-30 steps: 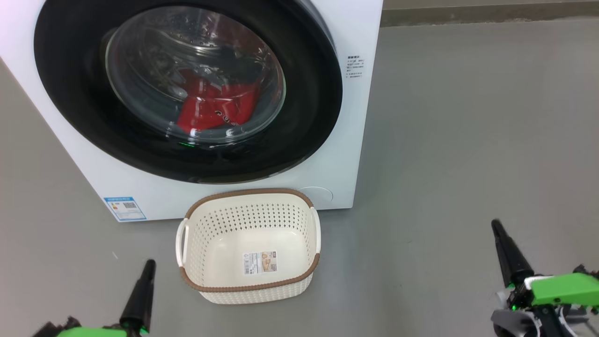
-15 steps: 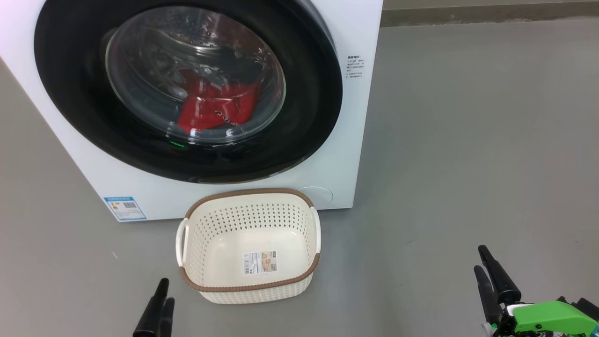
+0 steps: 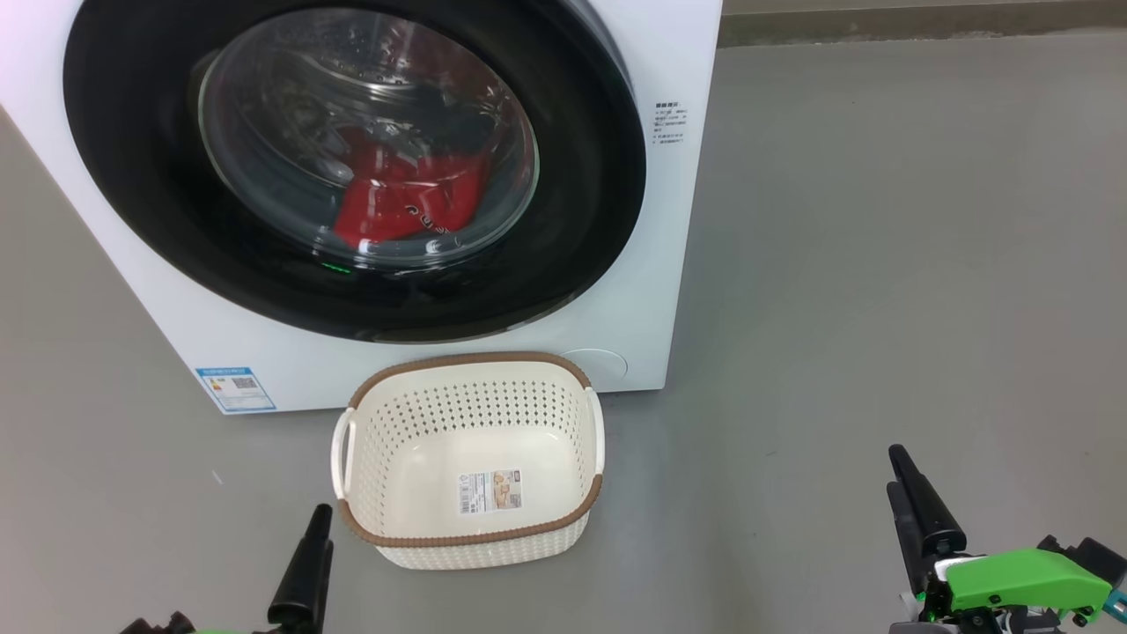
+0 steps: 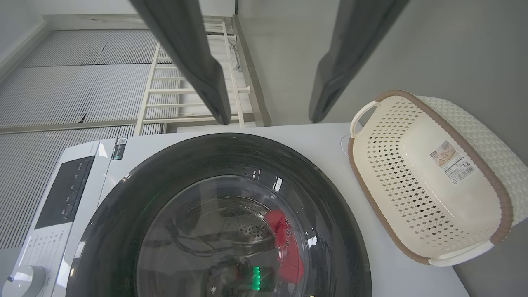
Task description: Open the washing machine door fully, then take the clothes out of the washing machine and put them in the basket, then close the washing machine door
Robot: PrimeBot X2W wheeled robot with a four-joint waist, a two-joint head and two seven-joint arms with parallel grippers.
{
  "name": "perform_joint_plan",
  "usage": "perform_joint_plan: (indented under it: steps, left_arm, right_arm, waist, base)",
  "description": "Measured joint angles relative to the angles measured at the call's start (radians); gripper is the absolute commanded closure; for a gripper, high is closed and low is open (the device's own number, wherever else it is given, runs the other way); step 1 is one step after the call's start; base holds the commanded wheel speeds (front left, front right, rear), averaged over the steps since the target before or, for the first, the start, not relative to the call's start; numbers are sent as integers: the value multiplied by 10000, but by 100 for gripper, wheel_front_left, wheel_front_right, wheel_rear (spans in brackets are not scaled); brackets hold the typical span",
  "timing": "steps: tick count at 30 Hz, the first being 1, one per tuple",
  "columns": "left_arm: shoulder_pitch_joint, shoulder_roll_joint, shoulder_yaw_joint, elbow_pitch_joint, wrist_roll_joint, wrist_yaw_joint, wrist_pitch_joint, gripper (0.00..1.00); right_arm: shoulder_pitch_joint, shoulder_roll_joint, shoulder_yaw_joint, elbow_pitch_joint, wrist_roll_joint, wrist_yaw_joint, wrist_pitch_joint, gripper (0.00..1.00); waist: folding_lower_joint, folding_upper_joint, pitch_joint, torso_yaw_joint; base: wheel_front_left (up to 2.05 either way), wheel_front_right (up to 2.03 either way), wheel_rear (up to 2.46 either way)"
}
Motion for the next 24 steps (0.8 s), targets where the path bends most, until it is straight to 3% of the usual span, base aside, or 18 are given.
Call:
perform_joint_plan:
  steps: [24]
  left_arm:
    - [-475,2,-522,-23,3701,456,-681,0]
  right_arm:
    - [-378,-61,-86,-6,-3906,0,-696,0]
  waist:
    - [0,0,-35,15]
  base:
    - [0,0,0]
